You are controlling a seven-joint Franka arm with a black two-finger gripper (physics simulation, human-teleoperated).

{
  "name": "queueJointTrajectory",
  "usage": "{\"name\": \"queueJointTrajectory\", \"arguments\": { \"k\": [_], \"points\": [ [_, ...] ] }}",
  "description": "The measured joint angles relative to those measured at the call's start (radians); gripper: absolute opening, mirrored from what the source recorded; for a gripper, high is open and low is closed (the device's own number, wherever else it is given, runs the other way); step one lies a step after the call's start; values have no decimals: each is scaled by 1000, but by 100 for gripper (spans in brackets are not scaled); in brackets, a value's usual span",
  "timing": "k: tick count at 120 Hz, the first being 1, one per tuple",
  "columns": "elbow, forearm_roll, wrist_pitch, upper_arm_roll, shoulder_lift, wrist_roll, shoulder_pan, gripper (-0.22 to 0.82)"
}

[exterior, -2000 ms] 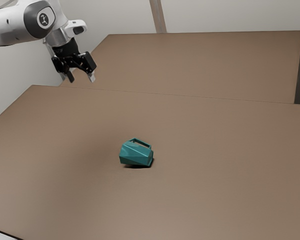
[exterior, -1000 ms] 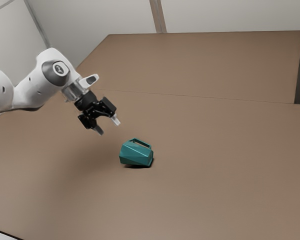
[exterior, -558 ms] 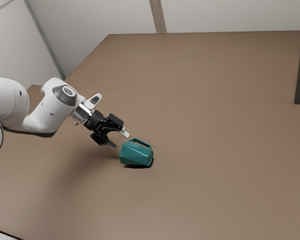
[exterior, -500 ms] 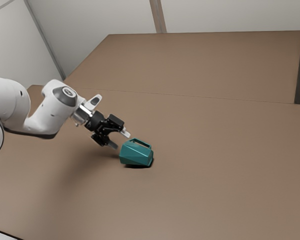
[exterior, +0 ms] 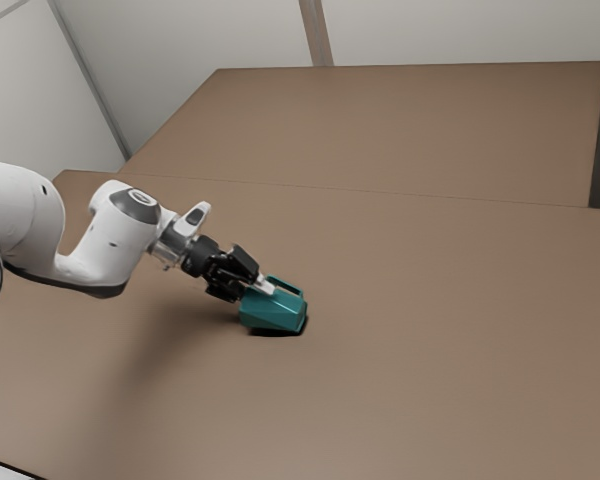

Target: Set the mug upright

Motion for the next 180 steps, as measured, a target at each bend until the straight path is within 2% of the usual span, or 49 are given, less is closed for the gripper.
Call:
{"name": "queueJointTrajectory", "arguments": {
  "k": [15, 37, 53, 64, 85, 106, 127, 151, 180],
  "points": [
    [1, -10, -3, -9, -5, 24, 1, -4],
    [1, -13, -5, -14, -26, 49, 0, -13],
    [0, -14, -15, -20, -74, 62, 0, -15],
    [5, 11, -29, -27, -145, 51, 0, -16],
    [149, 353, -55, -36, -189, -33, -6, -17],
    [204, 720, -22, -52, -190, -141, -4, -17],
    [198, 931, 63, -83, -165, -238, 10, -17],
    [158, 1028, 157, -101, -119, -323, -17, -17],
    [124, 1050, 184, -110, -61, -395, -10, -17]
  ]
}}
